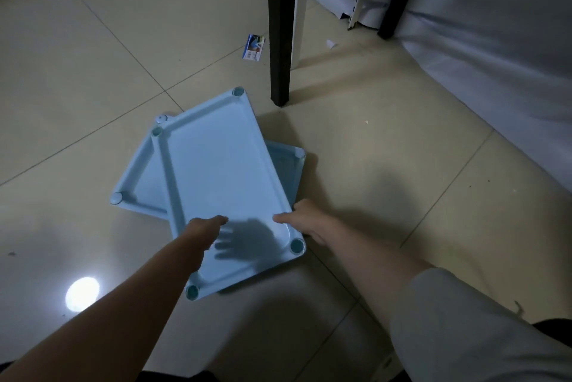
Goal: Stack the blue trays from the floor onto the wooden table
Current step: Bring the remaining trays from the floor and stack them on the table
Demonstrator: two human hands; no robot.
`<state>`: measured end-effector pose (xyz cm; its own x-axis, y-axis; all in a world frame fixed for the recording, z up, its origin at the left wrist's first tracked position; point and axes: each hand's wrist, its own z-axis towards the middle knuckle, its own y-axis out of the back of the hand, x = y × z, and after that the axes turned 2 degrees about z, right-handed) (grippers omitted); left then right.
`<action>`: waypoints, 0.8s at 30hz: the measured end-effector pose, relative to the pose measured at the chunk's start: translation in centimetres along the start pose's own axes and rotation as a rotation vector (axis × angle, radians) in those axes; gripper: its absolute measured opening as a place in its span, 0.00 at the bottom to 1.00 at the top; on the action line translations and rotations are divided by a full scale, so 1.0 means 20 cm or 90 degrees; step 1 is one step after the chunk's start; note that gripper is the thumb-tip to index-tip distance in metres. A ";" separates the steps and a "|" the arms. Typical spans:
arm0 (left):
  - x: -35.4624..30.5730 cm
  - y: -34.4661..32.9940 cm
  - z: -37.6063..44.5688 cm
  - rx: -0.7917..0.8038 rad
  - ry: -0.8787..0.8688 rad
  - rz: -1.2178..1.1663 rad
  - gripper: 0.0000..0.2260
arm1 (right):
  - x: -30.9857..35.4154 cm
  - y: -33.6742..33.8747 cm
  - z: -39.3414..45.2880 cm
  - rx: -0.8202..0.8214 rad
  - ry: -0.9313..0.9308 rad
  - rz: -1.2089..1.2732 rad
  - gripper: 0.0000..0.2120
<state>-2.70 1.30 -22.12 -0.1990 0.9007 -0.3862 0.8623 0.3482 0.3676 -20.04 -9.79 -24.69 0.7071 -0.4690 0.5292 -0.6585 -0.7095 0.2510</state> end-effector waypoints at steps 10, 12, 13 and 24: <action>-0.03 0.19 0.07 -0.186 -0.027 -0.289 0.42 | 0.11 0.22 -0.11 -0.170 0.145 0.082 0.18; -0.07 0.19 0.02 -0.050 -0.050 -0.360 0.38 | 0.11 0.30 -0.12 -0.161 0.150 0.083 0.20; -0.10 0.17 0.01 -0.011 -0.060 -0.370 0.36 | 0.11 0.34 -0.12 -0.167 0.155 0.073 0.21; -0.33 0.23 -0.57 -0.195 0.057 -0.450 0.32 | 0.49 0.54 -0.64 -0.328 0.143 0.126 0.39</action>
<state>-2.80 -0.19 -8.22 -0.7024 0.4504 -0.5512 0.3513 0.8928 0.2819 -23.58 -15.35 -6.41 0.5240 -0.4035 0.7501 -0.8517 -0.2470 0.4621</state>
